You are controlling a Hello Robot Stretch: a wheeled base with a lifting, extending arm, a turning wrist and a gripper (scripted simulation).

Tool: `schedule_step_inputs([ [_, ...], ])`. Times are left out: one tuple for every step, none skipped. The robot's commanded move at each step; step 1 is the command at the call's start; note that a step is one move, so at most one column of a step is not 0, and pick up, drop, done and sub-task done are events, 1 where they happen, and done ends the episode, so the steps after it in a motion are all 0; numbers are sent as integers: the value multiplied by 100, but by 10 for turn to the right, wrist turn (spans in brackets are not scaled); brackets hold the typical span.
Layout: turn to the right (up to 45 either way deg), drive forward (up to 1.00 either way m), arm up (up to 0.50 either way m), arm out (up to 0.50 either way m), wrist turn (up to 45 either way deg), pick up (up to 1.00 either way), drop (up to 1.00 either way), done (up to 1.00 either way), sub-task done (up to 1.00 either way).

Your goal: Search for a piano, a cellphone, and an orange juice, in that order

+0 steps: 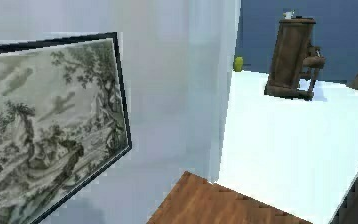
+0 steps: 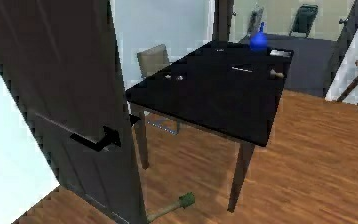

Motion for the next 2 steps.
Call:
schedule_step_inputs([
  [0, 35, 0, 0, 0, 0, 0, 0, 0],
  [390, 0, 0, 0, 0, 0, 0, 0, 0],
])
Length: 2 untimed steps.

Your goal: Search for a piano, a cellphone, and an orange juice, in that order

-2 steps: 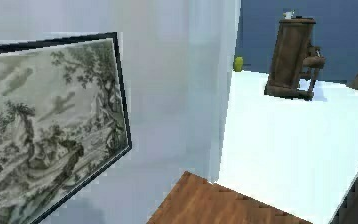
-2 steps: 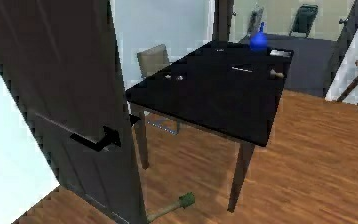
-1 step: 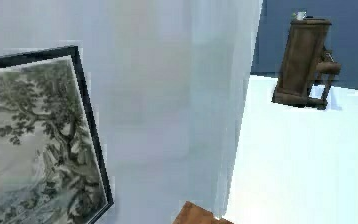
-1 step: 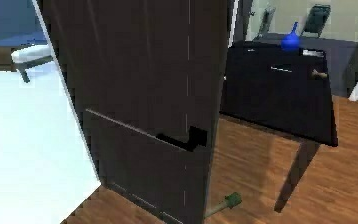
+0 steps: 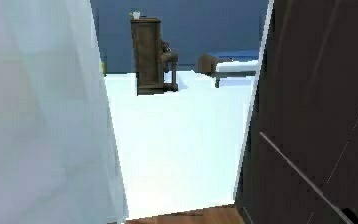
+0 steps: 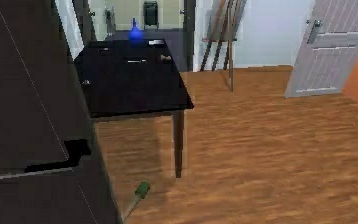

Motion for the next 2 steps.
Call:
schedule_step_inputs([
  [0, 95, 0, 0, 0, 0, 0, 0, 0],
  [-90, 0, 0, 0, 0, 0, 0, 0, 0],
])
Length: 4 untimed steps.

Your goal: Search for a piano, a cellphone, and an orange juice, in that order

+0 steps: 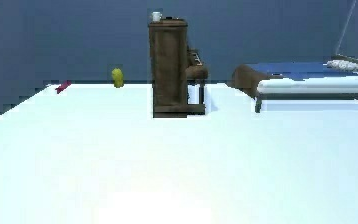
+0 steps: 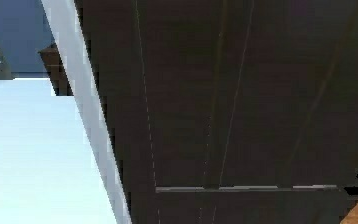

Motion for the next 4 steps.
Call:
schedule_step_inputs([
  [0, 100, 0, 0, 0, 0, 0, 0, 0],
  [-30, 0, 0, 0, 0, 0, 0, 0, 0],
  [0, 75, 0, 0, 0, 0, 0, 0, 0],
  [0, 0, 0, 0, 0, 0, 0, 0, 100],
])
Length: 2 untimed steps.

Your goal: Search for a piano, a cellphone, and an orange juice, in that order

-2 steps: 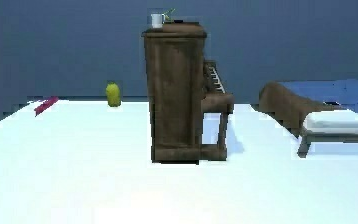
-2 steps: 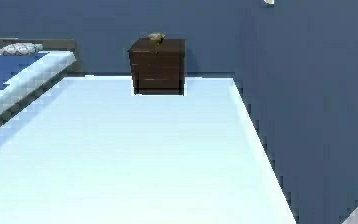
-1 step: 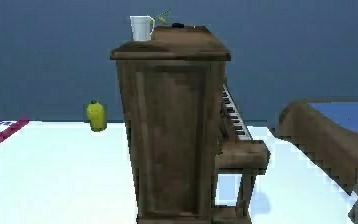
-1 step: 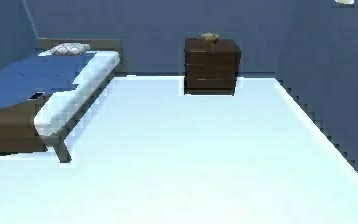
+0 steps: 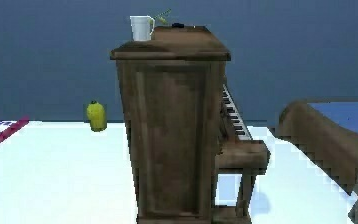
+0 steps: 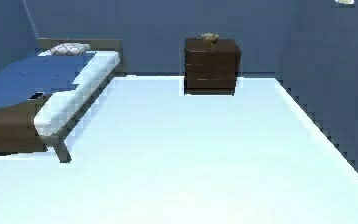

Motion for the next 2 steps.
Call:
schedule_step_inputs([
  [450, 0, 0, 0, 0, 0, 0, 0, 0],
  [270, 0, 0, 0, 0, 0, 0, 0, 0],
])
